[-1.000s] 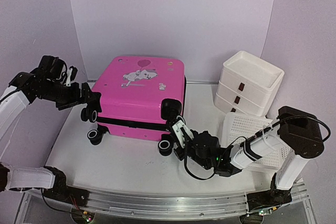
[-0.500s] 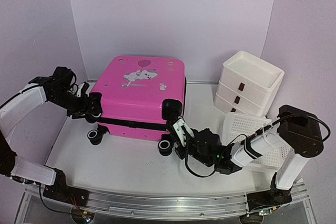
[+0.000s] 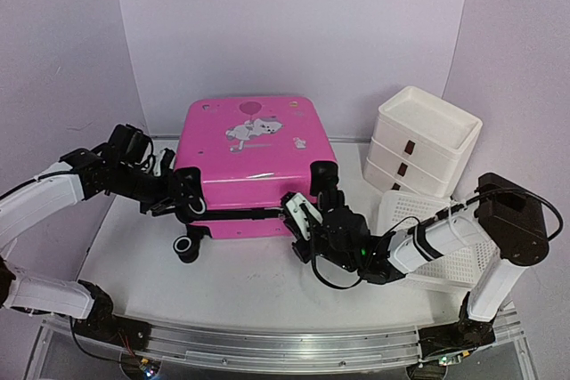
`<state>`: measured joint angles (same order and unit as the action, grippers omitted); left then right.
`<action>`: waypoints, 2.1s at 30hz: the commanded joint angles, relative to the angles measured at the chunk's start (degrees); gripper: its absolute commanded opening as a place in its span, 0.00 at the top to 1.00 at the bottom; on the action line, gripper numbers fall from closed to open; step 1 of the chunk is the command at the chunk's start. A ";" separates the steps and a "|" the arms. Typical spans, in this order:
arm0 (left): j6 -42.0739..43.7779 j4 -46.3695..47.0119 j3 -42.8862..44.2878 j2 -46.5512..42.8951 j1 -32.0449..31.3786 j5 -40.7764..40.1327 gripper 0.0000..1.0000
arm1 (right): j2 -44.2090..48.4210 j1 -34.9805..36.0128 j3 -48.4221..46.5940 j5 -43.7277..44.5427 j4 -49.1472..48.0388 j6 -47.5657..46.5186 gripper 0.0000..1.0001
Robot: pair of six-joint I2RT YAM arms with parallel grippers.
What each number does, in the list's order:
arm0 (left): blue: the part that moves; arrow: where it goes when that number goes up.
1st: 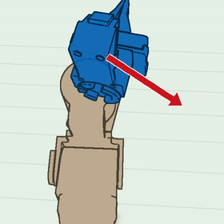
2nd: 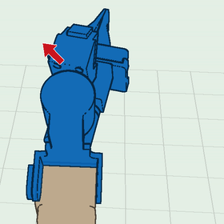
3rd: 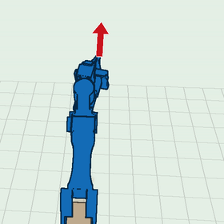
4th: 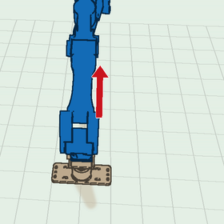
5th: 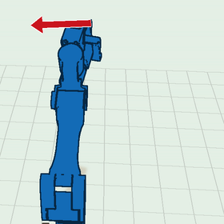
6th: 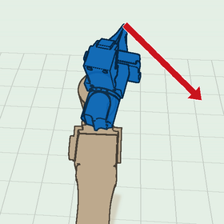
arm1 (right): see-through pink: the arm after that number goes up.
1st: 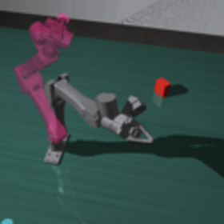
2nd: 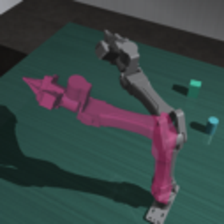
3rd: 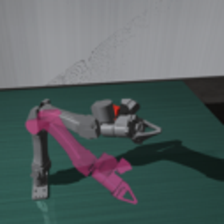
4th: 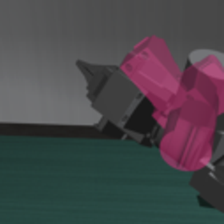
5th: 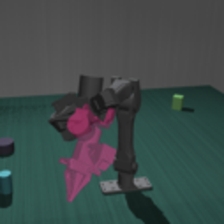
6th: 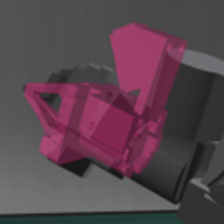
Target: Open, take out, and arrange the luggage
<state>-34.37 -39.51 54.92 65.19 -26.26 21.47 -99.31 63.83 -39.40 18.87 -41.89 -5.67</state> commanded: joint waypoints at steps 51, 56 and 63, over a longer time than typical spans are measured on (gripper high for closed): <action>-4.85 28.58 -7.51 1.26 9.37 14.28 0.24 | -7.08 9.23 -9.84 -9.90 -3.78 6.41 1.00; -5.43 36.42 -9.43 9.38 9.19 16.32 0.27 | -8.35 12.23 -12.63 -5.83 -0.85 4.97 1.00; -5.22 45.03 -9.10 19.81 6.90 17.94 0.38 | -14.36 16.83 -18.56 1.08 -1.97 6.72 1.00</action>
<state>-39.33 -4.19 44.56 80.38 -17.74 36.47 -110.91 73.76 -52.60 24.08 -40.53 0.69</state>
